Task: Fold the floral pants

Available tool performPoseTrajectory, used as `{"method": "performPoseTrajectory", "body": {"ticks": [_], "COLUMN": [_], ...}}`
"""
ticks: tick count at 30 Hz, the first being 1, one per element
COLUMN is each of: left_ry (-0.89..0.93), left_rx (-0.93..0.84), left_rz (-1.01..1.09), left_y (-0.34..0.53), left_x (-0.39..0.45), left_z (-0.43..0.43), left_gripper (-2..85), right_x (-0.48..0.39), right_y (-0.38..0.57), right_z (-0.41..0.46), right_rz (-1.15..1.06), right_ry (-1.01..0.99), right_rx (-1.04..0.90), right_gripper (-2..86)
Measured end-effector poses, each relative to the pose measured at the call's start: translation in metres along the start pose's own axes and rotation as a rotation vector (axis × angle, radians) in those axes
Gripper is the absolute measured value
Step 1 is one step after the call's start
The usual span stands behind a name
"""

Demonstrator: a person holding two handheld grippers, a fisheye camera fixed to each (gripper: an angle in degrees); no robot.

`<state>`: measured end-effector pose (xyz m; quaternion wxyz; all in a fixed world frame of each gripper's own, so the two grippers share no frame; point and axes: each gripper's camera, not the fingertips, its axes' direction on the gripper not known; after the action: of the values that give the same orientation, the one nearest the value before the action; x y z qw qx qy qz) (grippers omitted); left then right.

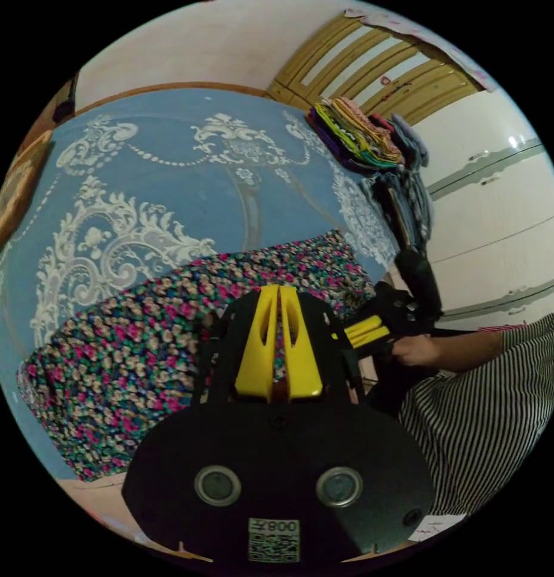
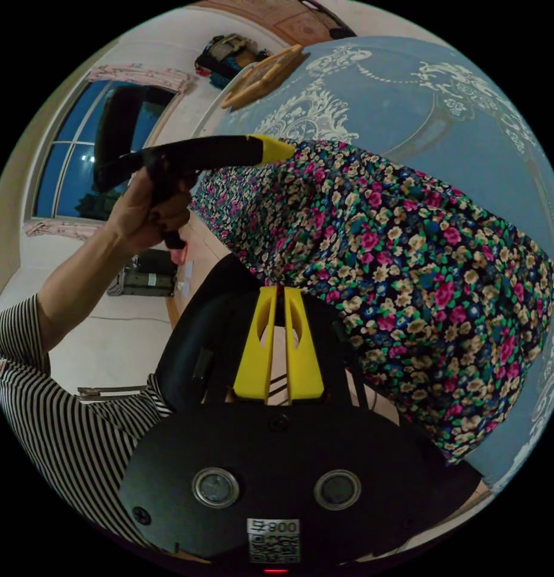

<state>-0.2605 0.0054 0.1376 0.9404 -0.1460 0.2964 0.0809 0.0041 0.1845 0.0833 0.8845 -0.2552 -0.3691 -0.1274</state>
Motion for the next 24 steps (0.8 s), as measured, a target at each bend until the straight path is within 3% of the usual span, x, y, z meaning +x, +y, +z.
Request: {"method": "performPoseTrajectory", "body": {"ticks": [5, 14, 18, 24], "left_ry": [-0.13, -0.076, -0.127, -0.145], "left_rx": [-0.168, -0.047, -0.113, -0.042], "left_rz": [0.001, 0.011, -0.018, -0.008], "left_y": [0.022, 0.067, 0.086, 0.104], "left_x": [-0.012, -0.009, -0.01, 0.001], "left_z": [0.024, -0.011, 0.0, -0.018], "left_gripper": [0.1, 0.1, 0.2, 0.1], "right_x": [-0.004, -0.008, 0.002, 0.009], "right_y": [-0.04, -0.097, -0.131, -0.149], "right_z": [0.014, -0.027, -0.029, -0.031], "right_rz": [0.002, -0.05, -0.053, -0.092], "right_ry": [-0.023, 0.062, 0.095, 0.213], "right_rx": [0.002, 0.14, 0.106, 0.081], "right_gripper": [2.1, 1.1, 0.5, 0.1]}}
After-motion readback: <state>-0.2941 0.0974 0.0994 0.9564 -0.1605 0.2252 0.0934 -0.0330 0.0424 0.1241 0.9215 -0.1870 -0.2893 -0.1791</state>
